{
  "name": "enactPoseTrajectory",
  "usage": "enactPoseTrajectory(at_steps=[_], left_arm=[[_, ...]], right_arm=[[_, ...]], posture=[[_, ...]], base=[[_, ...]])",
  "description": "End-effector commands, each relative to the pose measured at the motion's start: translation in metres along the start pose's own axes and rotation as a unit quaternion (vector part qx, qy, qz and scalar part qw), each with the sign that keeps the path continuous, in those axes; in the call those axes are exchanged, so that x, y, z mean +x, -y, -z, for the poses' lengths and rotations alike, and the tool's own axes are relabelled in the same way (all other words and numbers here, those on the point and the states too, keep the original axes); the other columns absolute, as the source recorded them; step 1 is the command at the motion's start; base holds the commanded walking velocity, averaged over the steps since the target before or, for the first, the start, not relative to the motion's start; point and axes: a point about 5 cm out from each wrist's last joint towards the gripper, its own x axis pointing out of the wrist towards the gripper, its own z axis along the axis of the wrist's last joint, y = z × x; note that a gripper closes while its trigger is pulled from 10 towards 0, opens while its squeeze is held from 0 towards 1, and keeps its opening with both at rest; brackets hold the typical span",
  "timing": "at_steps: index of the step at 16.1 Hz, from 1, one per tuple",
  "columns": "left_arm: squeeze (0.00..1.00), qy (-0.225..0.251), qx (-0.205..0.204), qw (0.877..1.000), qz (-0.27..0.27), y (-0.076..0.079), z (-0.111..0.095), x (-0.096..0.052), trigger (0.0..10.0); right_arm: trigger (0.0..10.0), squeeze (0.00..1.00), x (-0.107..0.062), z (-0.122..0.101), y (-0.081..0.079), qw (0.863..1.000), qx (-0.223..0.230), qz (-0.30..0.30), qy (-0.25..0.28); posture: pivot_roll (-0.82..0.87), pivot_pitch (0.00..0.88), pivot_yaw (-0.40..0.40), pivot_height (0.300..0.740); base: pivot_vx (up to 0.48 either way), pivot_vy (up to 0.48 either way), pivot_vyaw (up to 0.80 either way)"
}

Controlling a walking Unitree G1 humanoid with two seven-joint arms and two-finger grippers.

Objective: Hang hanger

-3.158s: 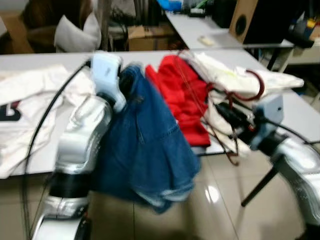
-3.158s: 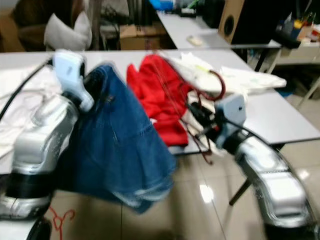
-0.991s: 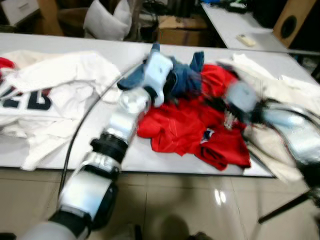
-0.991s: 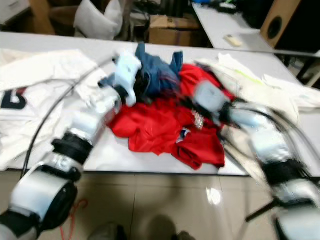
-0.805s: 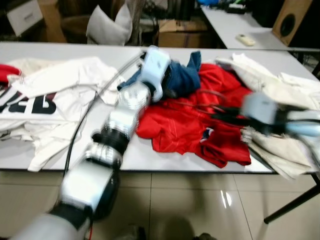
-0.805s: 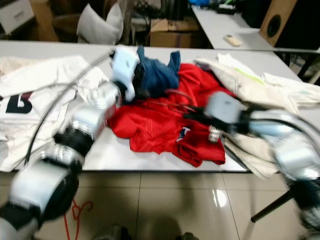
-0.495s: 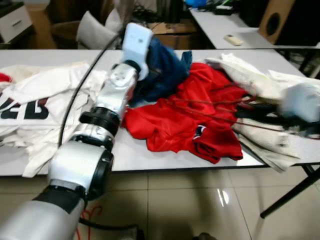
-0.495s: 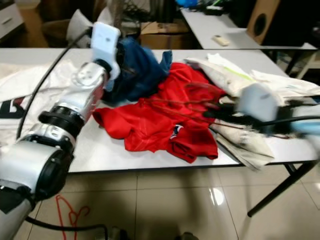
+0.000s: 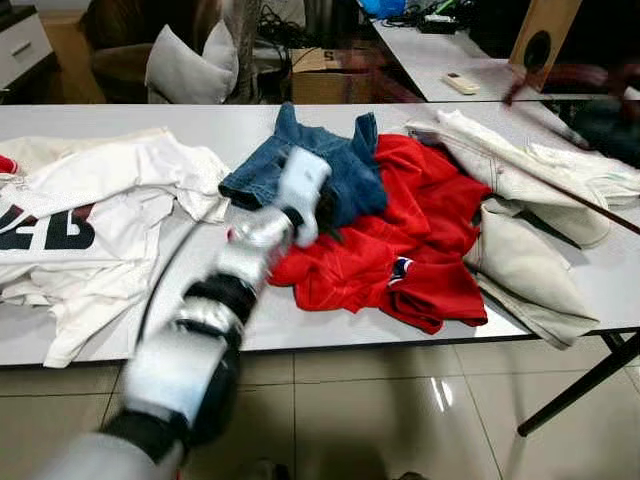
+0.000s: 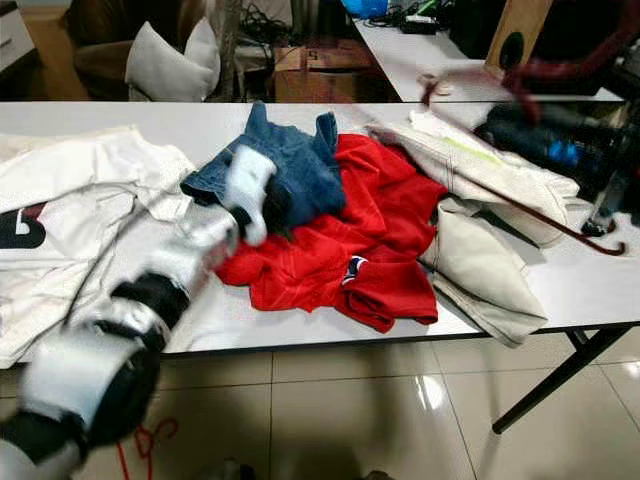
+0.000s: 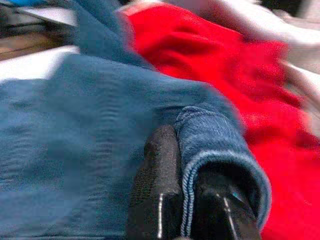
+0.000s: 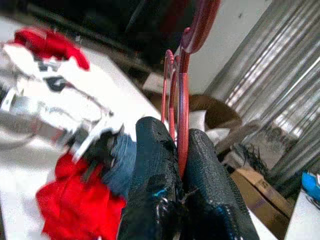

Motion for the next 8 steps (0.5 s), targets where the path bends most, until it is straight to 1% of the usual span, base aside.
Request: enactPoseTrajectory(at_steps=[1, 2, 3, 4, 5, 6, 7, 8], left_arm=[[1.0, -0.005, 0.027, 0.998, 0.056, 0.013, -0.001, 0.003, 10.0], [1.0, -0.016, 0.043, 0.996, 0.072, 0.016, 0.003, 0.002, 10.0], [1.0, -0.056, 0.136, 0.981, 0.13, 0.025, 0.014, -0.007, 10.0], [1.0, -0.065, 0.161, 0.975, 0.14, 0.025, 0.016, -0.009, 10.0], [1.0, -0.087, 0.266, 0.95, 0.14, 0.017, 0.016, -0.021, 10.0], [1.0, -0.098, 0.313, 0.933, 0.146, 0.011, 0.012, -0.032, 10.0], [1.0, -0.098, 0.313, 0.933, 0.146, 0.011, 0.012, -0.032, 10.0], [1.0, -0.089, 0.301, 0.937, 0.156, 0.007, 0.005, -0.048, 10.0]], right_arm=[[10.0, 0.0, 0.001, -0.001, 0.0, 1.0, 0.008, 0.02, 0.007], [10.0, 0.0, 0.002, 0.002, -0.001, 1.0, 0.013, 0.025, 0.003], [10.0, 0.0, 0.008, 0.018, 0.001, 0.996, 0.051, 0.068, -0.027], [10.0, 0.0, 0.009, 0.023, 0.002, 0.994, 0.059, 0.08, -0.04], [10.0, 0.0, 0.015, 0.039, 0.003, 0.987, 0.102, 0.114, -0.057], [10.0, 0.0, 0.021, 0.046, 0.0, 0.982, 0.127, 0.129, -0.055], [10.0, 0.0, 0.021, 0.046, 0.0, 0.982, 0.127, 0.129, -0.055], [10.0, 0.0, 0.03, 0.05, -0.007, 0.979, 0.146, 0.134, -0.047]], posture=[[-0.12, 0.0, 0.03, 0.71], [-0.12, 0.0, 0.032, 0.71], [-0.12, 0.0, 0.036, 0.71], [-0.12, 0.0, 0.036, 0.71], [-0.12, 0.0, 0.039, 0.71], [-0.12, 0.0, 0.025, 0.71], [-0.12, 0.0, 0.025, 0.71], [-0.11, 0.0, 0.016, 0.71]], base=[[0.0, 0.0, 0.0], [0.0, 0.0, 0.0], [0.0, 0.0, 0.0], [0.0, 0.0, 0.0], [0.0, 0.0, 0.0], [0.0, 0.0, 0.0], [0.0, 0.0, 0.0], [0.0, 0.0, 0.0]])
